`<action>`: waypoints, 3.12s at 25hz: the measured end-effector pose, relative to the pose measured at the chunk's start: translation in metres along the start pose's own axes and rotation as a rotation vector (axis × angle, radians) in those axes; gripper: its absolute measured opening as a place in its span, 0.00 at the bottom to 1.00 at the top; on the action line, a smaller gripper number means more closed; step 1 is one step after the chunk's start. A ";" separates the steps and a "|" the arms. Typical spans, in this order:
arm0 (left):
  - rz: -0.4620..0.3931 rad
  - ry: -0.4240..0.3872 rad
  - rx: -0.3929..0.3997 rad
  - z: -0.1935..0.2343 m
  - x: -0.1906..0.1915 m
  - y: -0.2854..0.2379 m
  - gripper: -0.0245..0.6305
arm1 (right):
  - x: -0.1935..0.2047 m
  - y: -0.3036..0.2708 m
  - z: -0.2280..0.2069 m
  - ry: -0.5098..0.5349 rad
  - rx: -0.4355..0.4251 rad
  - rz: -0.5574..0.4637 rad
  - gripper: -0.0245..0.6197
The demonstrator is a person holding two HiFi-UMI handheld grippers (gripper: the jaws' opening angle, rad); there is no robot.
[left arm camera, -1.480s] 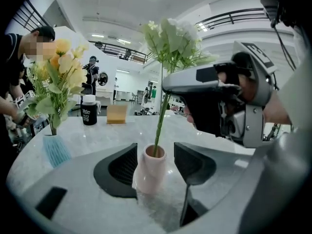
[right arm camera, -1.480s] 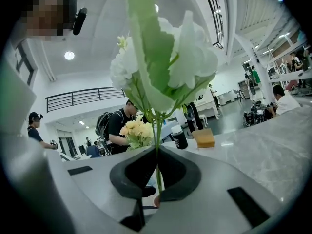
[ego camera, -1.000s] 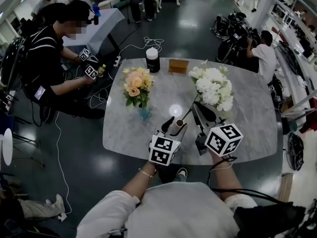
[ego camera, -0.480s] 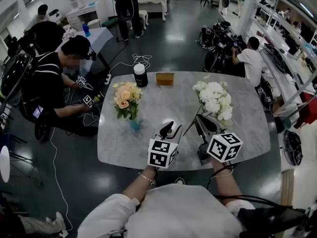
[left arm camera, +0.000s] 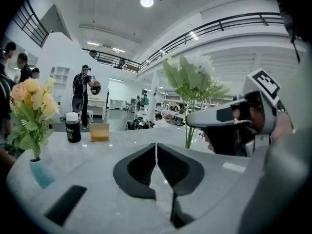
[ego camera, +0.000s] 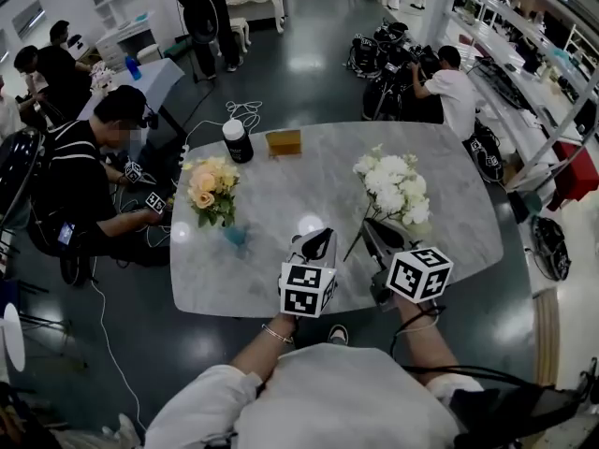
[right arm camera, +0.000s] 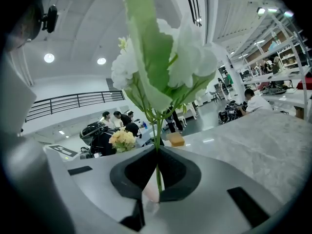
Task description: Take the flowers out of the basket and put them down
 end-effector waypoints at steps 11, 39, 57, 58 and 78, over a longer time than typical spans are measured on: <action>0.110 0.049 -0.003 -0.034 0.037 -0.008 0.05 | 0.037 0.011 -0.025 -0.088 -0.024 0.134 0.06; 0.285 0.191 -0.150 -0.003 0.129 -0.050 0.05 | 0.139 -0.084 -0.073 -0.297 -0.123 0.416 0.06; 0.334 0.230 -0.140 0.014 0.141 -0.072 0.05 | 0.158 -0.113 -0.088 -0.340 -0.047 0.486 0.06; 0.335 0.230 -0.139 0.014 0.141 -0.072 0.05 | 0.158 -0.113 -0.087 -0.334 -0.042 0.487 0.06; 0.329 0.217 -0.118 0.012 0.136 -0.058 0.05 | 0.144 -0.103 -0.074 -0.180 0.038 0.538 0.14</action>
Point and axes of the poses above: the fingertips, and each gripper's own axes: y backward along the fingers, z to its left, x out of its underside, the point moved 9 cm from there along y, backward along the fingers, and after that the axes turned 7 degrees about y, right-handed, at the moved point
